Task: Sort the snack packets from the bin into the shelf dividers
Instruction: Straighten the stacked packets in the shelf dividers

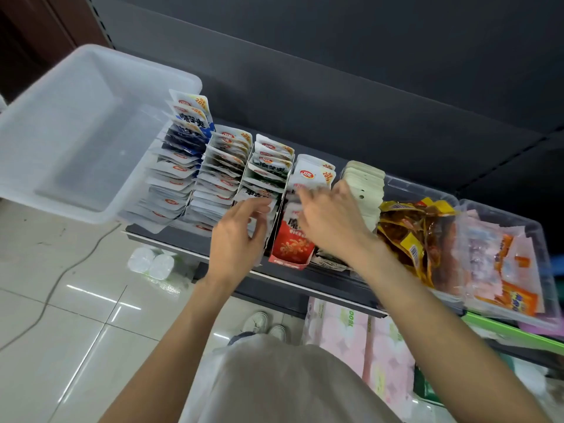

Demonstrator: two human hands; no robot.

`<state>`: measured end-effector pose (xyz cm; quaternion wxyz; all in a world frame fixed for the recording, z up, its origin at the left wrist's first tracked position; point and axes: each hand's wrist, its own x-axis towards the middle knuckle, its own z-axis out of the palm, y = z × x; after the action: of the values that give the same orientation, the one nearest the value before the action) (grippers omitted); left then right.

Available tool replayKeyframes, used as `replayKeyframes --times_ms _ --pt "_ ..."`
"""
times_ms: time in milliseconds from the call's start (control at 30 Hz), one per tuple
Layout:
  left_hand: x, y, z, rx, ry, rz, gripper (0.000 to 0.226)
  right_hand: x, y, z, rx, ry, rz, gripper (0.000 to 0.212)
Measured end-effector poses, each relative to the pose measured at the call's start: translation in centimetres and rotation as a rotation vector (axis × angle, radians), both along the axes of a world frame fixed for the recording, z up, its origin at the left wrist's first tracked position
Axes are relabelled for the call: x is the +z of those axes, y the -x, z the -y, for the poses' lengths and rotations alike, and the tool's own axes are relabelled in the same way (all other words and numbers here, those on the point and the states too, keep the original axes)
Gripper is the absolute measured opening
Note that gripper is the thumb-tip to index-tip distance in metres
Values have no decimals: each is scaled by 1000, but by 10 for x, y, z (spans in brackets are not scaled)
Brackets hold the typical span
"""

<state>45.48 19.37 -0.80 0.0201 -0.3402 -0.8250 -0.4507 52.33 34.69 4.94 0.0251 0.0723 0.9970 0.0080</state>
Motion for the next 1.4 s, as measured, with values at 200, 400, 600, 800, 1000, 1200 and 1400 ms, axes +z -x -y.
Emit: replayKeyframes --times_ms 200,400,600,800,1000,1200,1400 --pt "-1 -19 -37 -95 149 135 50 5 21 -52 -181 81 -15 55" --pt "-1 -26 -62 12 200 137 65 8 15 -63 -252 170 -132 53" --pt "-3 -25 -64 18 243 88 70 6 37 -71 -260 189 -88 42" --pt "2 -27 -66 -49 357 33 75 4 49 -79 -222 131 -42 27" --pt "5 -28 -66 -77 373 96 78 12 43 -87 -176 267 -109 34" --pt "0 -29 -50 -61 350 23 65 16 22 -101 -183 267 -172 32" --pt "-5 -32 -55 -103 544 -45 78 4 34 -93 -118 178 -95 34"
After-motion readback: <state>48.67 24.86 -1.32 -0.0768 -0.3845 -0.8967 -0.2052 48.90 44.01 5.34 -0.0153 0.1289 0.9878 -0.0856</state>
